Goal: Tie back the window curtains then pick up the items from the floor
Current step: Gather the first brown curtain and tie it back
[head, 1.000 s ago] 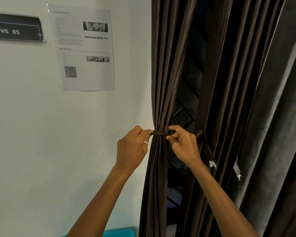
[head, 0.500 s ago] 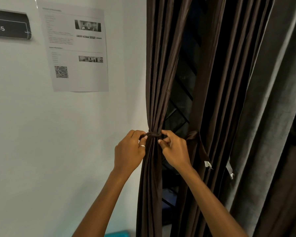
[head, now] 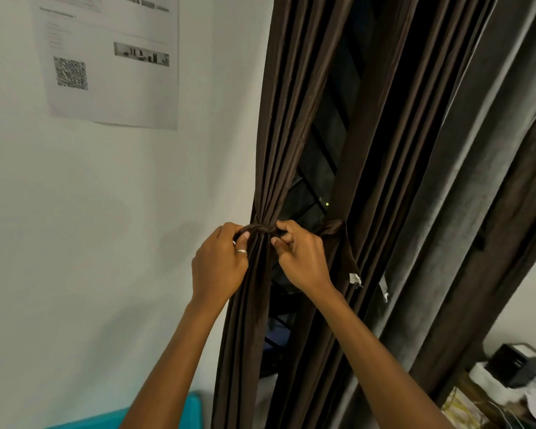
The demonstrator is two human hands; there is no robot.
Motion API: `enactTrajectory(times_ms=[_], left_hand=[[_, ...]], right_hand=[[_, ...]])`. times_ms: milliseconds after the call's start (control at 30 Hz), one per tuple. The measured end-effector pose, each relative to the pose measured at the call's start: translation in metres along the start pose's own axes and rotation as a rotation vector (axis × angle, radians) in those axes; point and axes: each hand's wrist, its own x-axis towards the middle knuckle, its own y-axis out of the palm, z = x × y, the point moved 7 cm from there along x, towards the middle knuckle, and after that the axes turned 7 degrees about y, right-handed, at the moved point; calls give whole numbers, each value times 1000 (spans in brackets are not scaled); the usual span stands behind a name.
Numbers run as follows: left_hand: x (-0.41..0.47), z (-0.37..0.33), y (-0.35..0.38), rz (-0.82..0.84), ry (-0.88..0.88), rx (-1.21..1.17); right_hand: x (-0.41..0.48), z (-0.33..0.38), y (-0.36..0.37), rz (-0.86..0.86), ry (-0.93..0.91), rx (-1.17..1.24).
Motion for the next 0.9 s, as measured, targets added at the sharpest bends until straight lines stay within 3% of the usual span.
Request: enactTrajectory(times_ms=[233, 467, 733, 900], left_hand=[[-1, -12, 12, 51, -48, -57], [0, -40, 36, 176, -136, 73], [-18, -85, 57, 168, -239, 199], [-36, -102, 79, 213, -277, 196]], right_hand=[[1, -16, -7, 8, 64, 115], [5, -45, -27, 58, 75, 267], [15, -96, -65, 115, 69, 364], [10, -139, -90, -5, 126, 289]])
